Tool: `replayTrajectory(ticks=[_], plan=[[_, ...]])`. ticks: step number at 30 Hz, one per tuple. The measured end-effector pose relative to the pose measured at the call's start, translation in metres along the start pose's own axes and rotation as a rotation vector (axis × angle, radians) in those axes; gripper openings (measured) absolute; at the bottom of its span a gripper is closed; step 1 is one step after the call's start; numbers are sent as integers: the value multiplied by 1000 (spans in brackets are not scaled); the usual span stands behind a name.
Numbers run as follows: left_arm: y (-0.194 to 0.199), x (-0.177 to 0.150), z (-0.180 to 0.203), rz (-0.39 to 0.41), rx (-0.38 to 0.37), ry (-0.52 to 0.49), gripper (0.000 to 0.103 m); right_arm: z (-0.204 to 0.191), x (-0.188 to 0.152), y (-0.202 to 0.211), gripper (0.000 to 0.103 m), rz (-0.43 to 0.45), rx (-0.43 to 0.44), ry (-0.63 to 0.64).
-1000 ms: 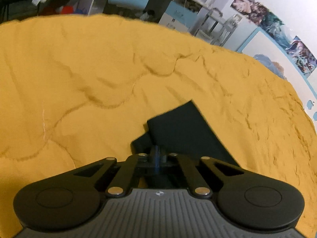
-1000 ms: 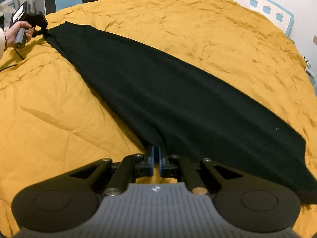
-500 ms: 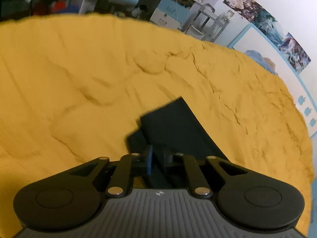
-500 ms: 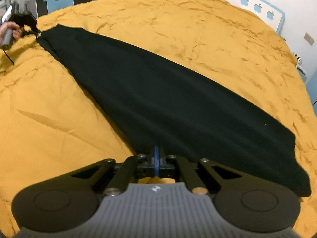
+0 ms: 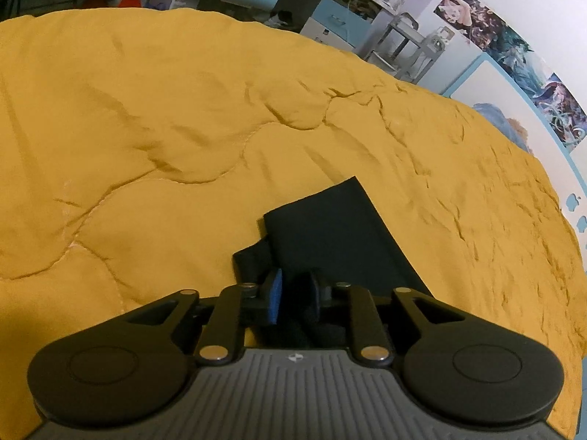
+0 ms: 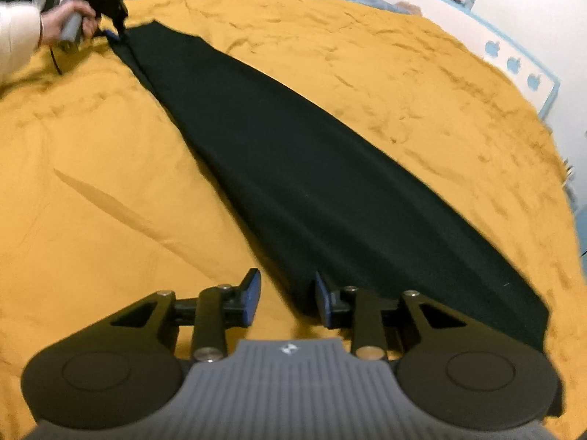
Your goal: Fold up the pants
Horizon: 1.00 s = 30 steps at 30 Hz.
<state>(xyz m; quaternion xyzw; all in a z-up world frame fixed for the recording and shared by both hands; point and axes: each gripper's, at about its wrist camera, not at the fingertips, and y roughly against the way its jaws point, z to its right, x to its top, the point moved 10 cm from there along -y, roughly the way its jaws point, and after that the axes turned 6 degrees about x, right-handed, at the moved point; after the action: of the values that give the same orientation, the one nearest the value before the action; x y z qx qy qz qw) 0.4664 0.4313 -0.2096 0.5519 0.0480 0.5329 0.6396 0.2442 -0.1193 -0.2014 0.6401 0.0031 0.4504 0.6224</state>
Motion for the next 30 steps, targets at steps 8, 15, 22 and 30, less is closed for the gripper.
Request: replayTrajectory(ticks=[8,15,22,30], plan=[[32,16,16,97,-42,-76,0,18,3,12,0,33,12,-83],[33,13,1,71,1,-118,0,18,0,11,0,11,34,-100],[28,6,-13,36,-4,-29,27,14,-5,2,0,-17,55,-95],[11,-4,-21,-11,-38,91,53,17,-1,11,13,25,67,-143]])
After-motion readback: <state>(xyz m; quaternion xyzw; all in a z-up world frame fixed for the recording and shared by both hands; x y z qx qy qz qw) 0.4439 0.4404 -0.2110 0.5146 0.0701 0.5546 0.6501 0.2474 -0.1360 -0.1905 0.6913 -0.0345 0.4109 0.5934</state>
